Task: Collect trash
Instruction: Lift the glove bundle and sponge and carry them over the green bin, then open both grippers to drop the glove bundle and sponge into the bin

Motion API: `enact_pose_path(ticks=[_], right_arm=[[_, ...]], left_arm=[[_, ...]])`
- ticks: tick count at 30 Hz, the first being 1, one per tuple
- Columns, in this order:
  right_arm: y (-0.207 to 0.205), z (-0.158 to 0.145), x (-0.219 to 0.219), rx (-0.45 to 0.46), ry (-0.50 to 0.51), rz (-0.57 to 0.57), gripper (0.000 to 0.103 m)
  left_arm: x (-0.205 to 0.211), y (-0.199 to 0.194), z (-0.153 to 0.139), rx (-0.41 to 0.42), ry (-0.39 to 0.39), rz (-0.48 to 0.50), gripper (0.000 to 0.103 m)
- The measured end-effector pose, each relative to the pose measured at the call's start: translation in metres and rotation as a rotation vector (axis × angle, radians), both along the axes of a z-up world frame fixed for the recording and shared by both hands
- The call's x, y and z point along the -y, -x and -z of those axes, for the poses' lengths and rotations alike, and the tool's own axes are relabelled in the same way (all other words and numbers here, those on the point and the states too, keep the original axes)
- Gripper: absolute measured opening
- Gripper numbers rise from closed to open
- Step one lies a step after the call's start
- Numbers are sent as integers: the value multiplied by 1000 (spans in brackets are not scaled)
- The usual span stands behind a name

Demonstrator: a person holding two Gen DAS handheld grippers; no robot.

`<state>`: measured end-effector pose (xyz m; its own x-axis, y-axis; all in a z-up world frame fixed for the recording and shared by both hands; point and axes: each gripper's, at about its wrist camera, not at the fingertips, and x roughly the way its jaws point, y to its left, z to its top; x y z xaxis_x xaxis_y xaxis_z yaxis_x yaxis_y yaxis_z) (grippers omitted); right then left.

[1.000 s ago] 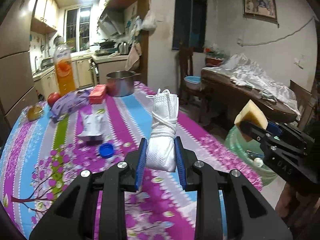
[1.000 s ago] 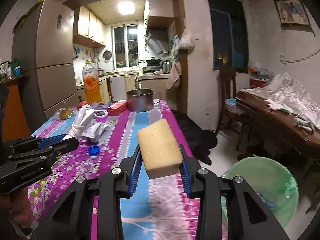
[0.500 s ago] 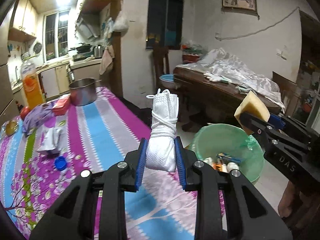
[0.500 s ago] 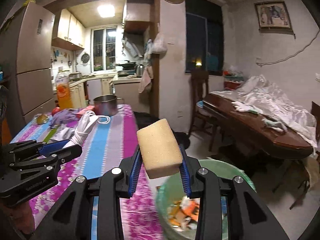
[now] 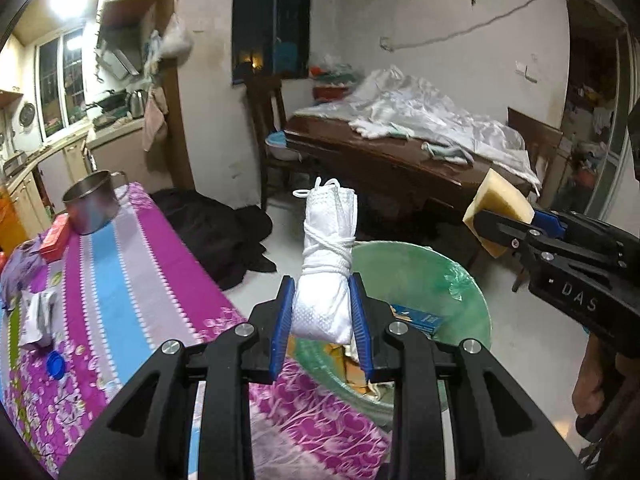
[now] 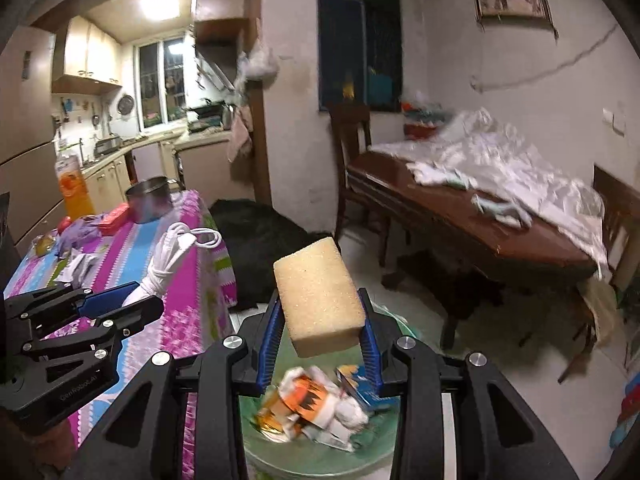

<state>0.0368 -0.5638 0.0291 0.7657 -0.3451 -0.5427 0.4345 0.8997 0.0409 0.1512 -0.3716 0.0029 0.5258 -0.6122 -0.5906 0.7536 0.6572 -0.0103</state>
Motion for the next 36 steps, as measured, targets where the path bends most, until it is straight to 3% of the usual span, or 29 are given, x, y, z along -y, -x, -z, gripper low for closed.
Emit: enact_pose_path(ticks=[13, 36], right_arm=[[-24, 42, 60, -122, -112, 21, 37], [-38, 62, 53, -166, -119, 22, 37]], left_arm=[[49, -3, 28, -50, -99, 28, 26], [62, -9, 38, -79, -129, 32, 26]])
